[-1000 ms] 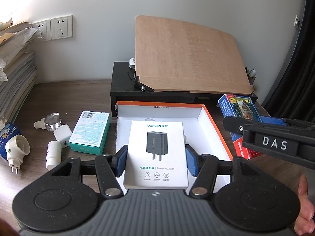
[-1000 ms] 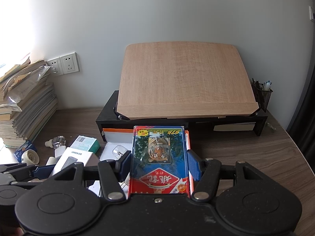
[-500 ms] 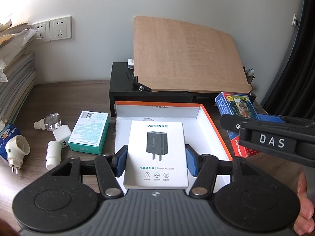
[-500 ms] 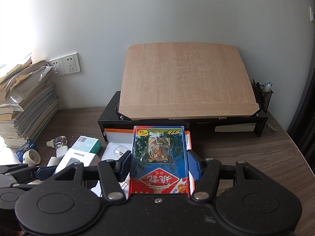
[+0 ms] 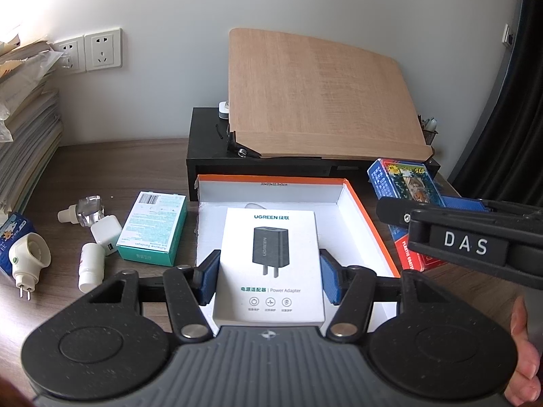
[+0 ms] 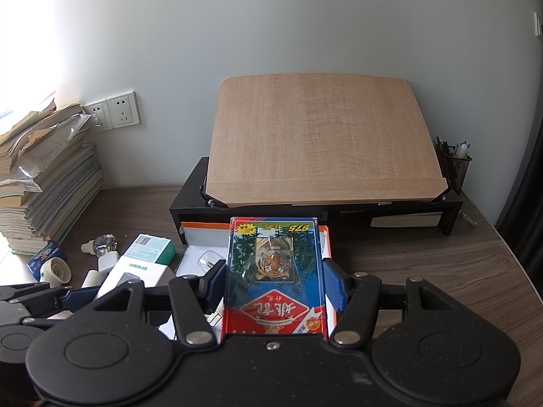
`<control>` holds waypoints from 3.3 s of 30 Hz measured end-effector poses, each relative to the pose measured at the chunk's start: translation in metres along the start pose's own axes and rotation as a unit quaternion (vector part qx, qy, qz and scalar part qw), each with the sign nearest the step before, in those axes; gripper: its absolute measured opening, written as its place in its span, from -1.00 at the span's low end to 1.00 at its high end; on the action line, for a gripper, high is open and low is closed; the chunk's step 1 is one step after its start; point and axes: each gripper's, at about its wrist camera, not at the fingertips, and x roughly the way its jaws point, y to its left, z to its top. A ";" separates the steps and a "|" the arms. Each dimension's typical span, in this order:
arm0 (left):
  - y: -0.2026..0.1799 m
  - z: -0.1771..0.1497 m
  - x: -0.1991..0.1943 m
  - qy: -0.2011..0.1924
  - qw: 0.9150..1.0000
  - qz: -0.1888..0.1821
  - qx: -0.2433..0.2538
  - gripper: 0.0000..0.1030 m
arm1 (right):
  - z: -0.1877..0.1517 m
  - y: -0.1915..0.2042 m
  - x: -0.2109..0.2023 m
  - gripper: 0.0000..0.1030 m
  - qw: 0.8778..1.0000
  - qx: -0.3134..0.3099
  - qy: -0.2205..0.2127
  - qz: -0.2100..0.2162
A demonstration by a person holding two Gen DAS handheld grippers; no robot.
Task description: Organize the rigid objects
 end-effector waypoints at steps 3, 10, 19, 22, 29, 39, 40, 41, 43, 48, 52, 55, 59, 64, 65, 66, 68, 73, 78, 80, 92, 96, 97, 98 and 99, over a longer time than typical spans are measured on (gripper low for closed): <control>0.000 0.000 0.000 0.000 1.000 0.000 0.000 0.15 | 0.000 0.000 0.000 0.38 1.000 0.000 0.000 0.000; 0.000 0.001 0.002 0.002 1.000 -0.001 0.000 0.15 | 0.001 0.002 0.001 0.38 1.000 0.000 0.001 -0.001; 0.000 0.002 0.005 0.004 1.000 -0.002 -0.001 0.15 | 0.002 0.002 0.005 0.38 1.000 0.000 0.004 -0.001; 0.000 0.003 0.006 0.005 1.000 -0.002 -0.001 0.15 | 0.003 0.000 0.008 0.38 1.000 0.000 0.005 -0.001; -0.001 0.003 0.012 0.009 1.000 -0.005 0.000 0.15 | 0.002 -0.001 0.014 0.38 1.000 0.001 0.010 -0.003; -0.005 0.000 0.018 0.019 1.000 -0.014 0.008 0.15 | 0.000 -0.004 0.023 0.38 1.000 0.002 0.021 -0.003; -0.006 0.000 0.019 0.020 1.000 -0.015 0.009 0.15 | 0.000 -0.004 0.024 0.38 1.000 0.003 0.022 -0.003; -0.007 0.000 0.019 0.021 1.000 -0.015 0.010 0.15 | 0.000 -0.004 0.025 0.38 1.000 0.003 0.022 -0.004; -0.008 -0.001 0.020 0.022 1.000 -0.016 0.012 0.15 | 0.000 -0.005 0.027 0.38 1.000 0.004 0.024 -0.004; -0.010 -0.002 0.022 0.025 0.999 -0.020 0.015 0.15 | -0.001 -0.007 0.030 0.38 1.000 0.003 0.028 -0.004; -0.012 -0.003 0.024 0.027 0.999 -0.026 0.016 0.15 | -0.002 -0.009 0.035 0.39 0.999 0.004 0.034 -0.004; -0.013 -0.004 0.024 0.029 0.999 -0.027 0.018 0.15 | -0.002 -0.009 0.038 0.39 0.999 0.005 0.037 -0.002; -0.014 -0.004 0.025 0.030 0.999 -0.026 0.018 0.15 | -0.002 -0.010 0.041 0.39 0.999 0.002 0.040 0.001; -0.014 -0.003 0.026 0.030 0.999 -0.026 0.020 0.15 | -0.002 -0.009 0.046 0.39 0.999 -0.002 0.045 0.004; -0.015 -0.003 0.026 0.031 0.999 -0.027 0.020 0.15 | -0.002 -0.009 0.047 0.39 0.999 -0.002 0.046 0.005; -0.015 -0.003 0.026 0.031 0.999 -0.027 0.020 0.15 | -0.002 -0.009 0.047 0.39 0.999 -0.003 0.047 0.005; -0.016 -0.003 0.026 0.032 0.999 -0.027 0.022 0.15 | -0.002 -0.008 0.049 0.39 0.999 -0.004 0.048 0.005; -0.016 -0.003 0.026 0.032 0.999 -0.027 0.024 0.15 | -0.002 -0.007 0.053 0.39 0.999 -0.005 0.052 0.005; -0.017 -0.003 0.026 0.032 0.999 -0.028 0.026 0.15 | -0.001 -0.006 0.057 0.39 0.998 -0.009 0.055 0.005; -0.018 -0.004 0.026 0.033 0.999 -0.030 0.028 0.15 | -0.002 -0.006 0.060 0.39 0.998 -0.010 0.058 0.005; -0.021 -0.007 0.028 0.040 0.998 -0.035 0.034 0.15 | 0.000 -0.004 0.078 0.39 0.997 -0.022 0.072 0.000; -0.022 -0.007 0.029 0.040 0.998 -0.037 0.036 0.15 | 0.002 -0.007 0.087 0.39 0.997 -0.028 0.078 -0.005; -0.023 -0.007 0.029 0.040 0.998 -0.036 0.036 0.15 | 0.002 -0.008 0.090 0.39 0.997 -0.029 0.076 -0.005; -0.023 -0.007 0.030 0.041 0.998 -0.037 0.036 0.15 | 0.003 -0.009 0.091 0.40 0.997 -0.028 0.070 -0.007; -0.023 -0.006 0.030 0.040 0.998 -0.037 0.036 0.15 | 0.004 -0.009 0.091 0.40 0.998 -0.030 0.060 -0.012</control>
